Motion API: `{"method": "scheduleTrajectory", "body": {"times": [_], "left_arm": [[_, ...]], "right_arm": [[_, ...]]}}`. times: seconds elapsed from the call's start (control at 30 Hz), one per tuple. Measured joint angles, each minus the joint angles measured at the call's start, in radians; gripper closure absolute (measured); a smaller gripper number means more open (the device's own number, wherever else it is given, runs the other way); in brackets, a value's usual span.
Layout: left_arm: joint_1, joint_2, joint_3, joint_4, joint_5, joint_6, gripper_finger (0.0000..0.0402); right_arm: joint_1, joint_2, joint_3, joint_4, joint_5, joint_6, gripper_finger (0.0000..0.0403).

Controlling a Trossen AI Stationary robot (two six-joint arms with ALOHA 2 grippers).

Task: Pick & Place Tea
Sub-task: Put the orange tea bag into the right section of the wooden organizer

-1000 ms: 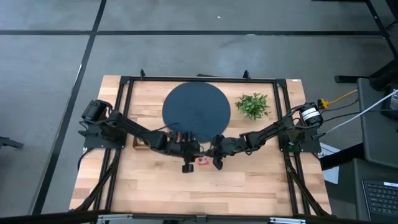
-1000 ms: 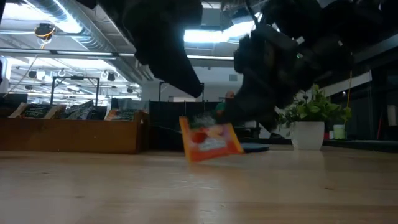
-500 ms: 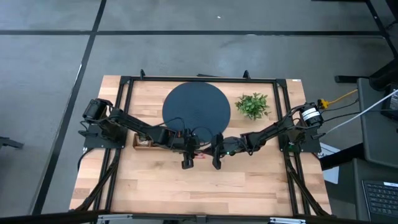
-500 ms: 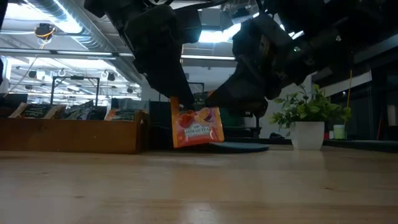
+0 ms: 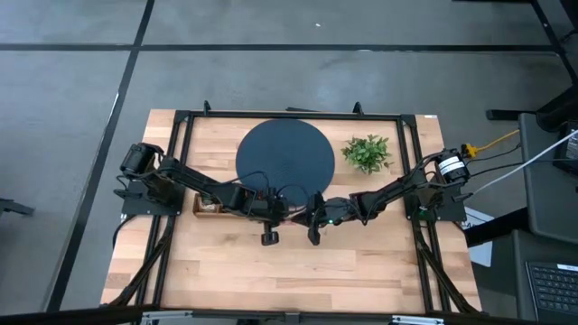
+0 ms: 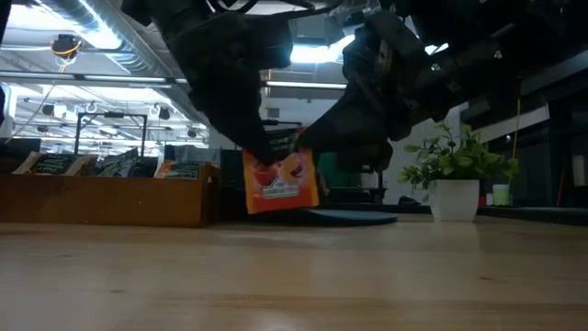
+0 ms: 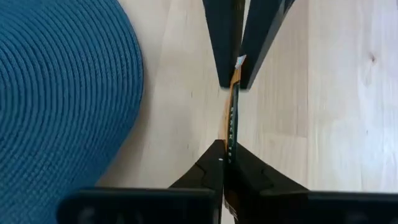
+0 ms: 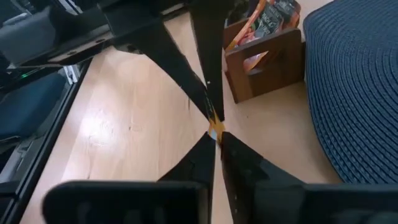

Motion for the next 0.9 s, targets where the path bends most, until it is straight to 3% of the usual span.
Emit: {"method": "scheduleTrajectory", "body": {"times": [0.27,0.5,0.67,0.9], "left_arm": [[-0.007,-0.041,0.000,-0.134,0.032,0.007,0.0398],[-0.034,-0.238,0.000,-0.268,-0.057,0.008,0.0399],[-0.036,-0.376,0.000,-0.430,-0.059,-0.019,0.0399],[-0.038,-0.457,0.000,-0.576,-0.059,-0.099,0.0399]], "right_arm": [[0.000,0.000,0.000,-0.014,-0.002,0.026,0.0344],[0.000,0.000,0.000,-0.051,-0.003,0.057,0.0309],[0.000,0.000,0.000,-0.054,-0.003,0.076,0.0302],[0.000,0.000,0.000,-0.063,-0.003,0.075,0.0302]]}}
